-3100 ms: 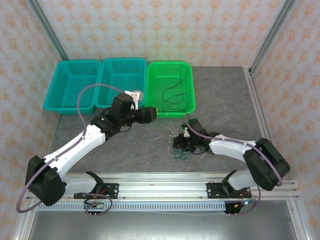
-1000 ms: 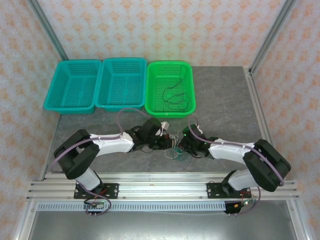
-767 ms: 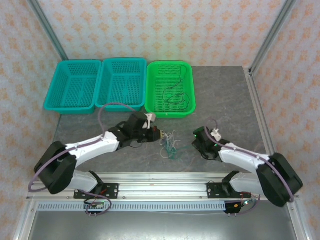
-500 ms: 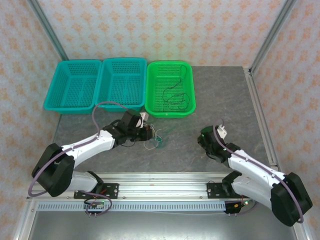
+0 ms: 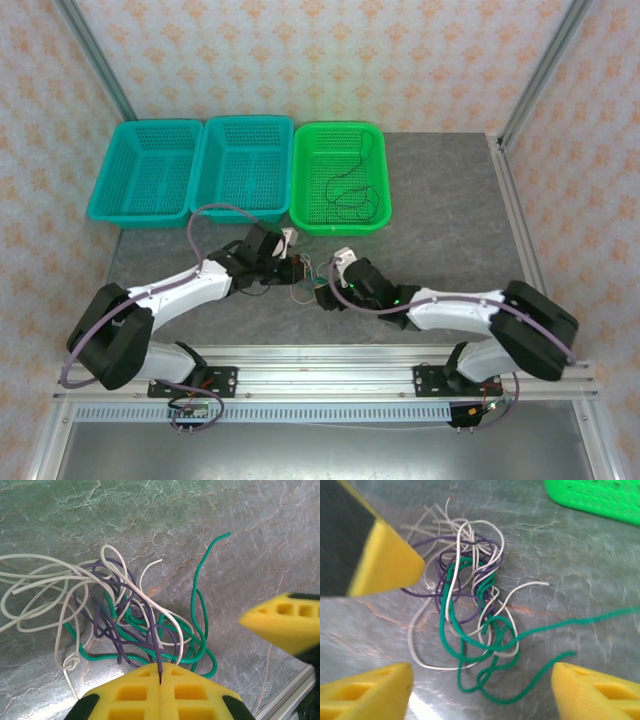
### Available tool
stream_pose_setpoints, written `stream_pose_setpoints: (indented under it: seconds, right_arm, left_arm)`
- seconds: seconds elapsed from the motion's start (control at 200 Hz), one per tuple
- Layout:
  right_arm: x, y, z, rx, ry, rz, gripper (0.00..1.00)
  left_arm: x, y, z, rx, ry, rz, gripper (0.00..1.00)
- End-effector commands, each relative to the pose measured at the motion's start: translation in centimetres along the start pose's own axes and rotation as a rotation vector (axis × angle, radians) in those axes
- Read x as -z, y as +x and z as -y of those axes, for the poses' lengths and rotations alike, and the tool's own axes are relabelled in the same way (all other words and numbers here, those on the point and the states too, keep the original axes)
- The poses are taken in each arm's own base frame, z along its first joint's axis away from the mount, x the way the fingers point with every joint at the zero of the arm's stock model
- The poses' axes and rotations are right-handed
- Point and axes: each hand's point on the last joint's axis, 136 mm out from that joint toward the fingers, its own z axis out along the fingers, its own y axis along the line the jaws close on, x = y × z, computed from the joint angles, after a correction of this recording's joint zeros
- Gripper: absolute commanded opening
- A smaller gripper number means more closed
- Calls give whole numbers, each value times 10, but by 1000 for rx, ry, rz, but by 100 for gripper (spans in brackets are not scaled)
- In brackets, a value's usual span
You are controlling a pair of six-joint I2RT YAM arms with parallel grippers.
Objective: Untangle the cables
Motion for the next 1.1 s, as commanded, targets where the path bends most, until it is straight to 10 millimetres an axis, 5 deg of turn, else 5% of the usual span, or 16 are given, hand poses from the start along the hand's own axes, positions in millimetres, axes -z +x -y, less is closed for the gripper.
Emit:
stream_pose_setpoints:
  seconds: [0.0,0.1,0.31,0.591,0.901,1.096]
  right_arm:
    - [-16,-38,-6,276,29,125,78]
    - [-38,-32,-10,304,19,79,69]
    - [-47,-21,14,64,52,87,0]
    - [0,1,106,-442,346,64,0]
    - [103,51,204,-1037,642,240,0]
    - [174,96,243,-1271,859,367,0]
  left_arm:
    - [7,2,-1,-29,-6,11,0]
    - [11,2,-3,-26,-15,26,0]
    - [31,-1,-27,-35,-153,66,0]
    - [52,-4,-99,139,-281,90,0]
    - [50,-3,-118,256,-299,105,0]
    - [54,-2,-134,347,-328,124,0]
